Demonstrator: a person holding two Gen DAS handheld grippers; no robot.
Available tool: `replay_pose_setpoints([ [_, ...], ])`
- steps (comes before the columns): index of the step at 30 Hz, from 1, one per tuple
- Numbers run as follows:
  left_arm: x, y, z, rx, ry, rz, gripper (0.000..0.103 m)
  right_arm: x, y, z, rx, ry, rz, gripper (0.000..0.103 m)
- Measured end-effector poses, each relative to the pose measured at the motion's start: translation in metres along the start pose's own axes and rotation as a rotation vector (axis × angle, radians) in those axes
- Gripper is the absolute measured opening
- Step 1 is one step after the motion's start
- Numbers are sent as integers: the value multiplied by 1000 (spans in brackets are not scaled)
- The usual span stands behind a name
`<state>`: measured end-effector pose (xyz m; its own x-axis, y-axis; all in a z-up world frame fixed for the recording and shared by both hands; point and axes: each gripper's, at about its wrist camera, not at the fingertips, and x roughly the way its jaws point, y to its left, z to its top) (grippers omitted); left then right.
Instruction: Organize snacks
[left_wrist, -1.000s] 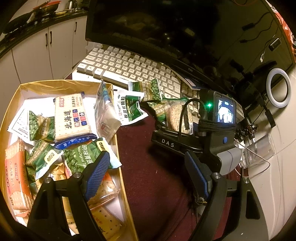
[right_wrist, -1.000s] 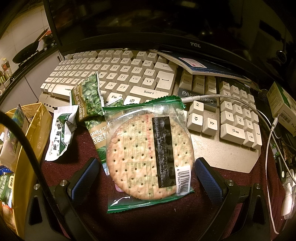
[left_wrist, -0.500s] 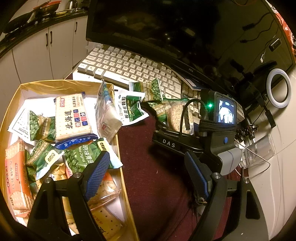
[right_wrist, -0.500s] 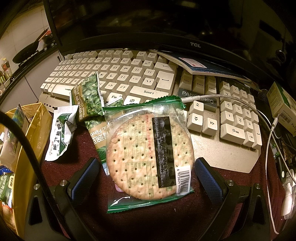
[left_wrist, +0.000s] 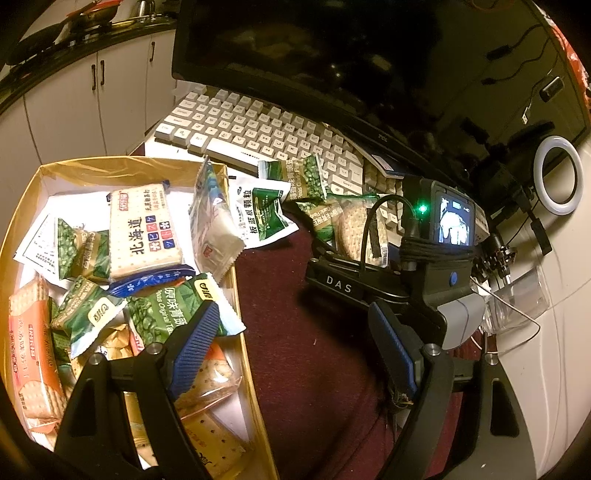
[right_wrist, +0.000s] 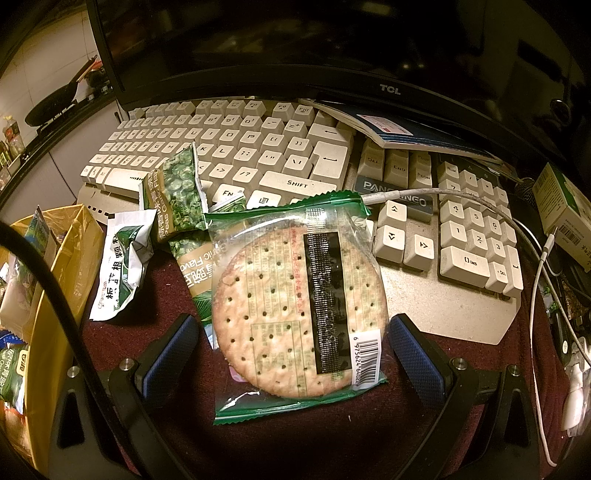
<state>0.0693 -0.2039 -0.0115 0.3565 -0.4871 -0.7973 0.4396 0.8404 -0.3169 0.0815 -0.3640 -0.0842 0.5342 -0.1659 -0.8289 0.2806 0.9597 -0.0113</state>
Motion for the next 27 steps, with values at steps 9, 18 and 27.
replay_pose_setpoints([
  [9,3,0,1,-3,0,2,83,0,0,0,0,0,0,103],
  [18,4,2,1,-1,-1,3,83,-1,0,0,1,0,0,103],
  [27,5,3,1,-5,1,3,83,-1,1,1,1,0,-1,103],
])
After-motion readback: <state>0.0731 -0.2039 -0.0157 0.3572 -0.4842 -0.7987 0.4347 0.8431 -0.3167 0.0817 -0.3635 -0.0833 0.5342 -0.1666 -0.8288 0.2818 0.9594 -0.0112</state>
